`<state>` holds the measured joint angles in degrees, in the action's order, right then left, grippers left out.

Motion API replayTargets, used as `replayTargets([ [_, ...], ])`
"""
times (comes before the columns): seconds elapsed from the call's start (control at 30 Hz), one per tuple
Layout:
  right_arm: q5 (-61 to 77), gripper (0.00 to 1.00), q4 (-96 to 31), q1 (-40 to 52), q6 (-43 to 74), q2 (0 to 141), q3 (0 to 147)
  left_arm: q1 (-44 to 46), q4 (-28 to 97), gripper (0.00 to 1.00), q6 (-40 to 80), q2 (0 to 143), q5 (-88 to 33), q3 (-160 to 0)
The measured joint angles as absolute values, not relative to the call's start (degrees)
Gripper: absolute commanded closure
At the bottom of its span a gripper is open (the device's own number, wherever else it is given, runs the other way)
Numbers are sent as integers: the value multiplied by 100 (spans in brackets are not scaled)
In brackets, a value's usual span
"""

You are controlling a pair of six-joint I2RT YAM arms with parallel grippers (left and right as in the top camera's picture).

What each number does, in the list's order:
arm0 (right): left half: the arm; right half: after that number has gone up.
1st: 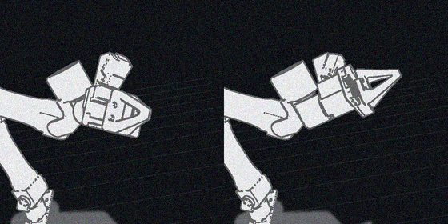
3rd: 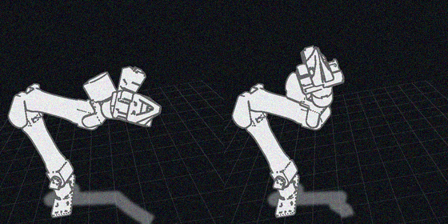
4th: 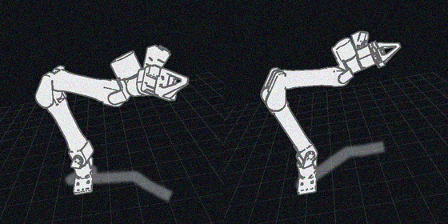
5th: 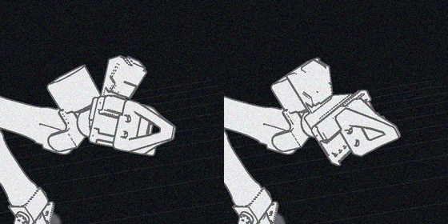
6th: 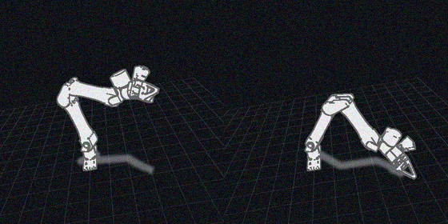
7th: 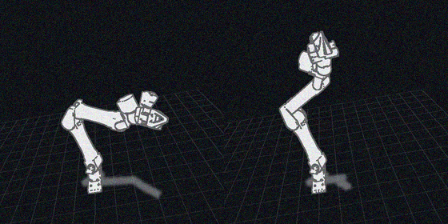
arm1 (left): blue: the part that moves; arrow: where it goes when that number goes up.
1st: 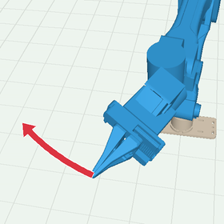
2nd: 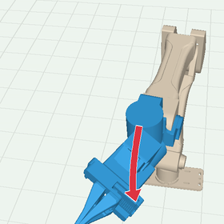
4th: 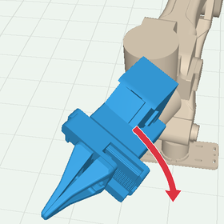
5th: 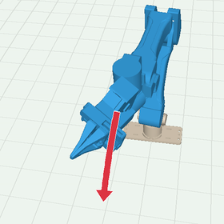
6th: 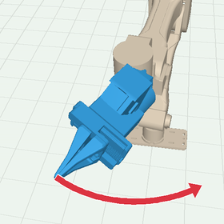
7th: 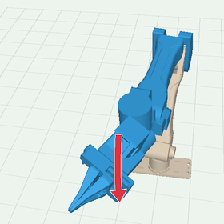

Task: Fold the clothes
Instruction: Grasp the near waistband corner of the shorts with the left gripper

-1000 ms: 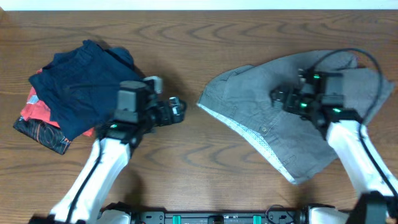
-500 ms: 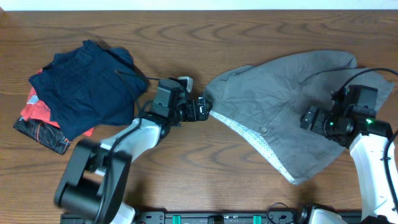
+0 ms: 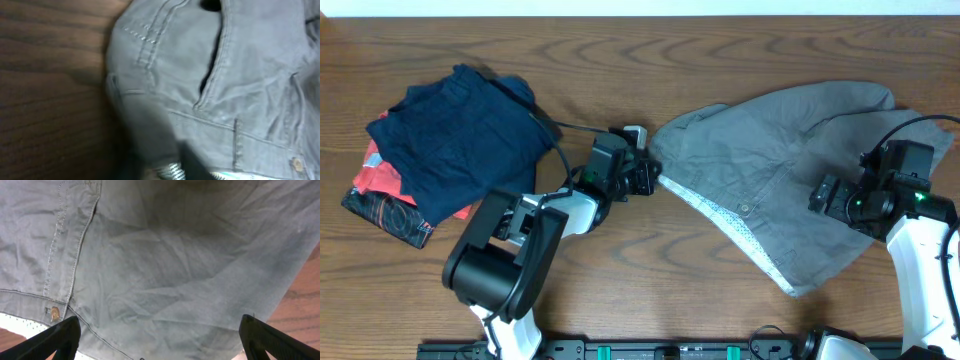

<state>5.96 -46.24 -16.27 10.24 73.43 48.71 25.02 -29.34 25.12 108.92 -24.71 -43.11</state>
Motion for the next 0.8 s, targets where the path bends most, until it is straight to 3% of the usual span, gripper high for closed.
replayTargets([
  [0.13, 617, 58, -4521, -1627, 1037, 7343, 4871, 2471, -2989, 94, 2530, 10866, -2499, -4311],
  [0.2, 644, 71, -4394, -1627, 1041, 7343, 4871, 2377, -2816, 94, 2530, 10704, -2576, -4311],
  [0.23, 670, 73, -4331, -1627, 1055, 7343, 4871, 2314, -2665, 94, 2530, 10582, -2617, -4311],
  [0.4, 845, 70, -4056, -1627, 1092, 7343, 4871, 1636, -2104, 94, 2394, 9443, -2705, -4405],
  [0.43, 875, 67, -4018, -1625, 1094, 7343, 4871, 1461, -2099, 85, 2375, 9268, -2681, -4508],
  [0.47, 897, 65, -4007, -1625, 1109, 7343, 4871, 1293, -2106, 59, 2311, 9135, -2661, -4641],
  [0.5, 923, 64, -4001, -1621, 1120, 7343, 4871, 1125, -2110, 21, 2290, 9037, -2637, -4799],
  [0.53, 937, 62, -4005, -1621, 1135, 7343, 4871, 950, -2095, 2, 2287, 8967, -2617, -4995],
  [0.67, 965, 50, -4012, -1621, 1199, 7343, 4871, 600, -1555, 2, 2252, 8882, -2532, -5470],
  [0.8, 958, 38, -4025, -1621, 1251, 7343, 4871, 679, -25, 2, 2241, 8886, -2853, -5465],
])
